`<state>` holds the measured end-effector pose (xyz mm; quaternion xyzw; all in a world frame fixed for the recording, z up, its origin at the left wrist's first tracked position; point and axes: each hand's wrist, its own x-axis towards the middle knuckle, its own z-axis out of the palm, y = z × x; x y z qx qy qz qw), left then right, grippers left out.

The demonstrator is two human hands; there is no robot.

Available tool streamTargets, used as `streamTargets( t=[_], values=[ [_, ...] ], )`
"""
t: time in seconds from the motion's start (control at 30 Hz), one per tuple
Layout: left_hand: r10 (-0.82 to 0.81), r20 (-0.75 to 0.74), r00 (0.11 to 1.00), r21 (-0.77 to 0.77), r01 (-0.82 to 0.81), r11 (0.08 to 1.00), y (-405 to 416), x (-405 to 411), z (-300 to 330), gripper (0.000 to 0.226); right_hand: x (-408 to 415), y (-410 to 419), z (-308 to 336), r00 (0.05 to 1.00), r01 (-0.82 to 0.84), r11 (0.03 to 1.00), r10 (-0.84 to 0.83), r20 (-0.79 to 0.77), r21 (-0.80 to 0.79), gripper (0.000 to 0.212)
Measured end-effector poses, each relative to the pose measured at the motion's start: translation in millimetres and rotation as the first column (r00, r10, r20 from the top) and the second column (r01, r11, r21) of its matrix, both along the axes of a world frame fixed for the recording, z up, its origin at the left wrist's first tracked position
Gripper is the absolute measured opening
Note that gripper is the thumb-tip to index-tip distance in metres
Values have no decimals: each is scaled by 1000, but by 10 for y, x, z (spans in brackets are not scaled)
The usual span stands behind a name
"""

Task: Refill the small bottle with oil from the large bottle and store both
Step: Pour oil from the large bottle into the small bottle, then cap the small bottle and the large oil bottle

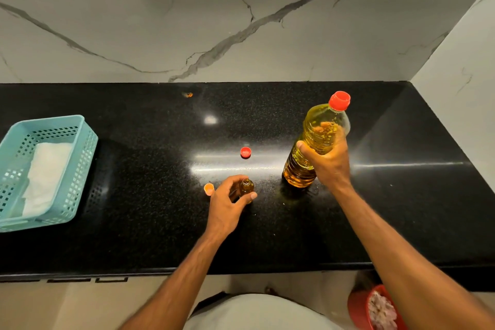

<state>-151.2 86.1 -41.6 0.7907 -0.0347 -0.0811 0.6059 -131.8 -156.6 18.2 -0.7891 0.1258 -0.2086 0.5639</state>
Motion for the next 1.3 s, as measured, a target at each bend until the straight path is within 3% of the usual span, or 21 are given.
streamTargets(
  t=[0.43, 0.73, 0.83, 0.9, 0.93, 1.0, 1.07, 1.13, 1.2, 1.3],
  values=[
    [-41, 7, 999, -7, 42, 999, 40, 1, -42, 48, 8, -42, -46, 999, -32, 999, 32, 1, -7, 72],
    [-112, -12, 994, 72, 112, 991, 71, -57, -58, 59, -53, 31, -53, 999, -46, 999, 46, -8, 17, 90],
    [-105, -39, 994, 59, 108, 992, 70, -81, -72, 68, -341, 157, -28, 991, 131, 990, -132, 21, 55, 104],
    [-86, -39, 995, 59, 89, 994, 61, -71, -65, 69, -695, 291, -5, 964, 240, 970, -242, 107, 27, 86],
    [-80, -38, 996, 68, 83, 994, 56, -67, -55, 69, -860, 371, 29, 959, 225, 974, -215, 183, -33, 69],
    [-75, -38, 996, 75, 78, 994, 39, -62, -51, 68, -1059, 543, 157, 957, 63, 978, -3, 291, -197, 40],
    [-59, -32, 998, 86, 61, 994, 26, -72, -44, 63, -985, 754, 340, 918, -199, 911, 302, 257, -360, 25],
    [-45, -30, 999, 105, 48, 993, 12, -90, -50, 48, -676, 1009, 544, 862, -418, 784, 502, 73, -458, 23],
    [-13, -13, 1000, 148, 15, 989, -5, -113, -49, 27, -247, 1266, 662, 788, -588, 618, 584, -196, -521, 28],
    [-12, -31, 999, 169, 17, 985, -19, -119, -66, 29, 361, 1644, 582, 611, -770, 219, 526, -592, -600, 37]
  ],
)
